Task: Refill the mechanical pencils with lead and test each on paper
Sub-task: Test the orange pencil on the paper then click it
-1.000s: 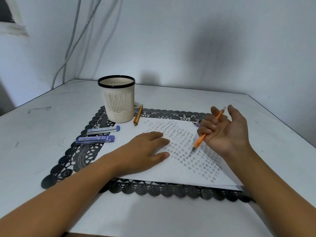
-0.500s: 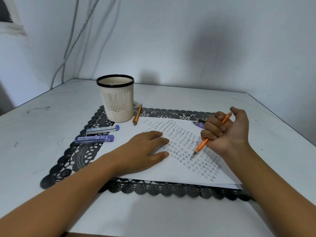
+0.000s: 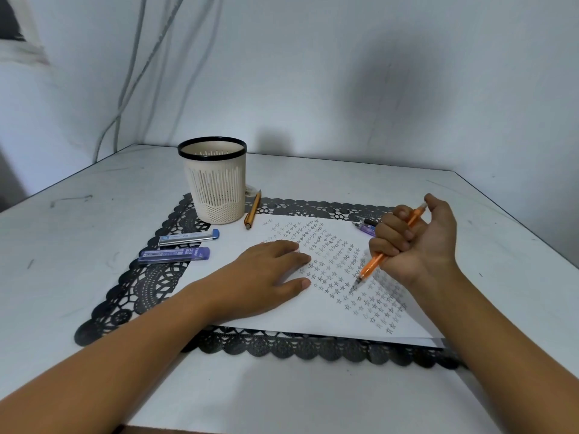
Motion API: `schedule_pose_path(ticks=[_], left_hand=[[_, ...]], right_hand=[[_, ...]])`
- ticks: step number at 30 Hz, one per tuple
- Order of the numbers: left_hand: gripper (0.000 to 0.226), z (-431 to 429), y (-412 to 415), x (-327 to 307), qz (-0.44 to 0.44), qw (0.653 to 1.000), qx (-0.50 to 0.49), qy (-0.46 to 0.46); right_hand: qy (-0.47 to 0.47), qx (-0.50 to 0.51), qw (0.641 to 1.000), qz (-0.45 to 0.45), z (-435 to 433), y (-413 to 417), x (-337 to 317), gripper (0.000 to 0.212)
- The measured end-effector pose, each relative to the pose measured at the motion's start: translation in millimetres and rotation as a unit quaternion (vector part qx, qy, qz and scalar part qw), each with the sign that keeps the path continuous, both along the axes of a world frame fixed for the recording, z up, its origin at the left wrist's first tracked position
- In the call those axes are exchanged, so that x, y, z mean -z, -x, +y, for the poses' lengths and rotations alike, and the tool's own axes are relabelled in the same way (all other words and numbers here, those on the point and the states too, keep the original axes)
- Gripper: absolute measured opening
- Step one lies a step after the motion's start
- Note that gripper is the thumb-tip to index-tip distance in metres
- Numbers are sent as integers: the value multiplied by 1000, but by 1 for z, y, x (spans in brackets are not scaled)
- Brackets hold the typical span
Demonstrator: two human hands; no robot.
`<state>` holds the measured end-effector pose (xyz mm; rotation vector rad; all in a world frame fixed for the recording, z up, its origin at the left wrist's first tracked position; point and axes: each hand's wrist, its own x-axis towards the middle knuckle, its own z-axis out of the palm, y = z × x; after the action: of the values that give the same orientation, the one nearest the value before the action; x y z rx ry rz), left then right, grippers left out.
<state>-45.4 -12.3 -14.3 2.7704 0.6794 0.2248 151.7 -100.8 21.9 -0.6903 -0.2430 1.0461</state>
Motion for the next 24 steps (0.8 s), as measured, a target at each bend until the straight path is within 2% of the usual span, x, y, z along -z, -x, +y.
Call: schedule_pose_path(ticks=[7,13,18,21,24], left_hand=[[48,1,0,1,3,1000,0,5],[49,2,0,1,4,1000,0,8],[48,1,1,0,1,1000,1,5],[48,1,1,0,4,1000,1,7],[48,2,2,-1,4,1000,1,11]], right_hand=[[-1,-3,1000,1,-1,1,-1,37],[1,-5,1000,0,0,3,-3,50],[-1,-25,999,-47,3,5,-8,26],[-6,-23,996,-81,3,4,-11,33],[61,20,978,-199,3,3,-15,38]])
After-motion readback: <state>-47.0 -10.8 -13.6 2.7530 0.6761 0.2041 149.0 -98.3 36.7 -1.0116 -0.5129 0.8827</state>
